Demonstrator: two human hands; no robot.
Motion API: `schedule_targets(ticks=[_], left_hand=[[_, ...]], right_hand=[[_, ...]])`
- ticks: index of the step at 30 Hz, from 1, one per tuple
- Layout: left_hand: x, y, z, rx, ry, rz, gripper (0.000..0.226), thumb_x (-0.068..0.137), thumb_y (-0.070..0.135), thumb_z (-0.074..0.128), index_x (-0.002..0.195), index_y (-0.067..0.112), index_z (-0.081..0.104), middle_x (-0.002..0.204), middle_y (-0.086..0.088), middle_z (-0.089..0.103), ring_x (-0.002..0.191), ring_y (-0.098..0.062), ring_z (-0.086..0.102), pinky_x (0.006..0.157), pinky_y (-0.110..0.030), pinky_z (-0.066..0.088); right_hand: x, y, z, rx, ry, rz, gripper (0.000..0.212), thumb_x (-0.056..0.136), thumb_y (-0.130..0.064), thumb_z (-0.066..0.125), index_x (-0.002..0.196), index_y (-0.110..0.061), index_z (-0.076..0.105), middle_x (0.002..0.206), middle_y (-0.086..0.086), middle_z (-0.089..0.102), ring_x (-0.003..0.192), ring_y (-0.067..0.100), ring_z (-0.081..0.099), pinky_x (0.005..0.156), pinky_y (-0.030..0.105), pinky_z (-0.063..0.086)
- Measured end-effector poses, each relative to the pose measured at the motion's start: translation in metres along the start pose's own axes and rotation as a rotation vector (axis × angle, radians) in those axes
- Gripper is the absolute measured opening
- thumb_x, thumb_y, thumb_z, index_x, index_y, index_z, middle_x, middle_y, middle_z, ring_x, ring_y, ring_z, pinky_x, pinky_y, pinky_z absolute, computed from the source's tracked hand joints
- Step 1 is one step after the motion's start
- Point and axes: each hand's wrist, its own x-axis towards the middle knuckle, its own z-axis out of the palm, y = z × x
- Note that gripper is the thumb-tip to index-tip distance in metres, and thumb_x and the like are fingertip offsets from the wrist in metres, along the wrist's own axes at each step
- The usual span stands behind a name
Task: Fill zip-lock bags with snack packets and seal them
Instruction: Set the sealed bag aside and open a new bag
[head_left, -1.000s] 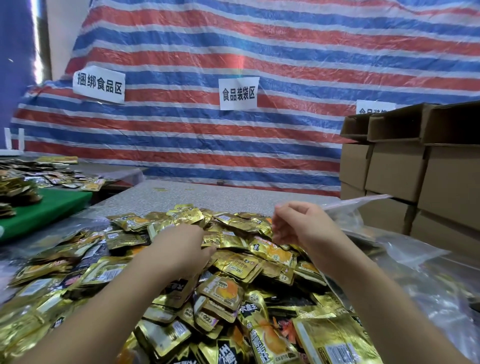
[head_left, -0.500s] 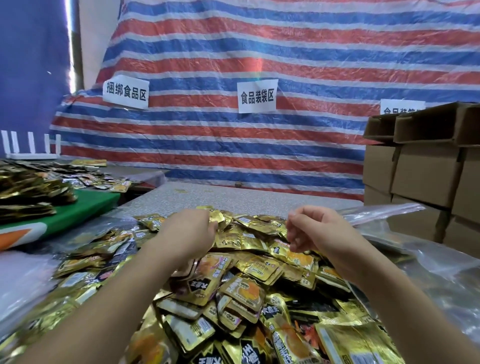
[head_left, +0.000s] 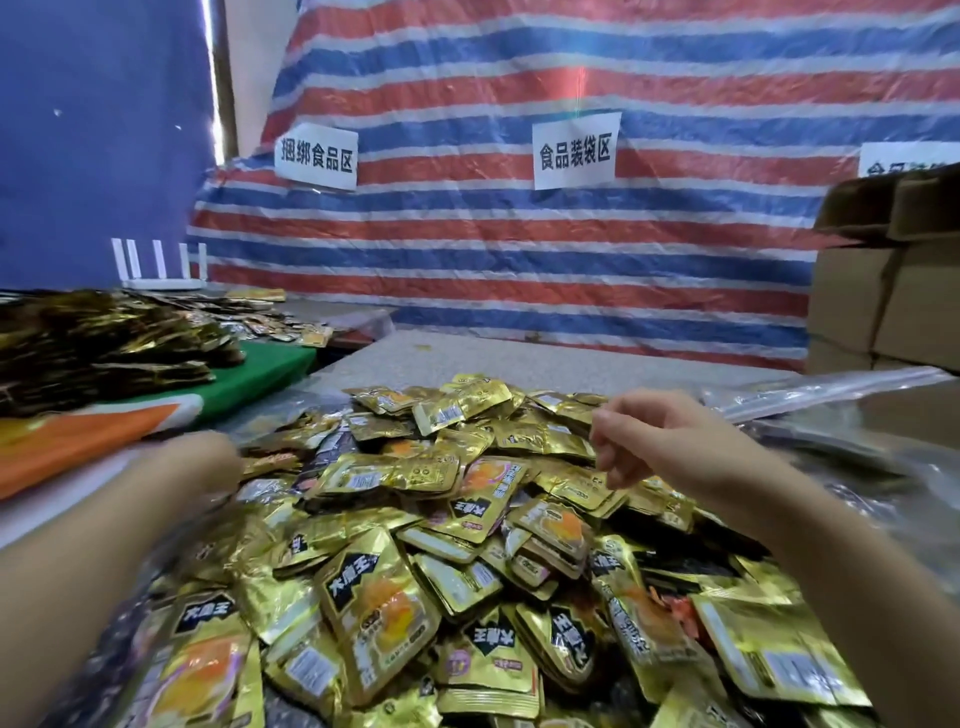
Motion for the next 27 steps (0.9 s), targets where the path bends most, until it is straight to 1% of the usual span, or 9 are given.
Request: schedule_targets(ticks=[4, 9, 13, 17, 19, 22, 24, 25, 27], left_hand=[[-0.002, -0.008, 0.009, 0.048, 0.146, -0.005, 0.011, 0.086, 0.015, 0.060, 0.094, 0.009, 0.066, 0.088, -0.007, 0.062, 0.095, -0.030, 0.066, 0.077, -0.037, 0.054], [-0.010, 0.007, 0.008, 0.082, 0.187, -0.028, 0.013, 0.092, 0.012, 0.053, 0.098, 0.008, 0.065, 0.098, -0.009, 0.066, 0.095, -0.029, 0.065, 0.068, -0.035, 0.048], [-0.029, 0.033, -0.020, -0.107, 0.360, 0.063, 0.027, 0.102, 0.020, 0.045, 0.095, 0.004, 0.066, 0.085, -0.013, 0.063, 0.079, -0.032, 0.061, 0.063, -0.035, 0.046], [-0.091, 0.104, -0.058, -0.628, 0.685, 0.514, 0.036, 0.106, 0.028, 0.037, 0.079, 0.016, 0.059, 0.066, -0.008, 0.058, 0.057, -0.027, 0.052, 0.049, -0.031, 0.034], [-0.132, 0.143, -0.066, -0.888, 0.756, 0.777, 0.032, 0.106, 0.025, 0.039, 0.092, 0.015, 0.065, 0.067, -0.007, 0.062, 0.054, -0.023, 0.055, 0.044, -0.034, 0.040], [-0.184, 0.193, -0.060, -1.087, 0.765, 1.061, 0.034, 0.106, 0.027, 0.039, 0.103, 0.009, 0.068, 0.078, -0.006, 0.069, 0.070, -0.022, 0.067, 0.057, -0.042, 0.051], [-0.206, 0.216, -0.053, -1.098, 0.703, 1.202, 0.031, 0.105, 0.026, 0.041, 0.108, 0.011, 0.068, 0.085, -0.002, 0.071, 0.076, -0.019, 0.068, 0.062, -0.041, 0.052], [-0.212, 0.224, -0.050, -1.080, 0.674, 1.250, 0.030, 0.104, 0.025, 0.043, 0.110, 0.012, 0.068, 0.088, -0.001, 0.072, 0.079, -0.019, 0.069, 0.064, -0.041, 0.053], [-0.214, 0.233, -0.045, -1.061, 0.656, 1.280, 0.029, 0.103, 0.023, 0.044, 0.111, 0.012, 0.070, 0.091, -0.001, 0.073, 0.081, -0.020, 0.069, 0.066, -0.041, 0.052]], right_hand=[[-0.003, -0.001, 0.004, -0.084, -0.075, -0.009, 0.025, 0.100, -0.027, 0.054, 0.088, -0.010, 0.068, 0.073, -0.002, 0.071, 0.069, 0.016, 0.068, 0.071, 0.030, 0.057], [-0.003, 0.000, 0.005, -0.102, -0.110, -0.030, 0.025, 0.101, -0.028, 0.054, 0.088, -0.011, 0.068, 0.076, 0.000, 0.071, 0.072, 0.018, 0.070, 0.076, 0.035, 0.057], [-0.001, 0.002, 0.006, -0.107, -0.071, -0.046, 0.025, 0.101, -0.028, 0.054, 0.088, -0.013, 0.069, 0.076, 0.000, 0.072, 0.070, 0.017, 0.070, 0.074, 0.034, 0.058], [0.000, 0.002, 0.005, -0.055, 0.006, -0.048, 0.031, 0.102, -0.032, 0.050, 0.090, -0.011, 0.068, 0.072, 0.000, 0.071, 0.067, 0.016, 0.069, 0.071, 0.031, 0.057], [0.002, -0.001, 0.006, 0.065, 0.031, -0.029, 0.040, 0.102, -0.038, 0.044, 0.092, -0.006, 0.066, 0.070, 0.003, 0.069, 0.066, 0.019, 0.067, 0.068, 0.032, 0.056], [0.003, -0.008, 0.005, 0.386, 0.057, 0.055, 0.062, 0.103, -0.050, 0.028, 0.100, 0.001, 0.063, 0.075, 0.017, 0.068, 0.068, 0.025, 0.066, 0.064, 0.032, 0.054], [0.003, -0.010, -0.001, 0.525, 0.055, 0.061, 0.080, 0.102, -0.058, 0.018, 0.112, 0.008, 0.063, 0.095, 0.032, 0.068, 0.084, 0.033, 0.065, 0.076, 0.039, 0.053], [0.002, -0.010, -0.005, 0.570, 0.061, 0.055, 0.086, 0.102, -0.061, 0.016, 0.115, 0.010, 0.063, 0.102, 0.034, 0.067, 0.088, 0.034, 0.064, 0.080, 0.041, 0.051], [-0.001, -0.008, -0.015, 0.622, 0.089, 0.067, 0.090, 0.101, -0.064, 0.015, 0.113, 0.009, 0.067, 0.094, 0.028, 0.070, 0.081, 0.030, 0.067, 0.071, 0.036, 0.055]])
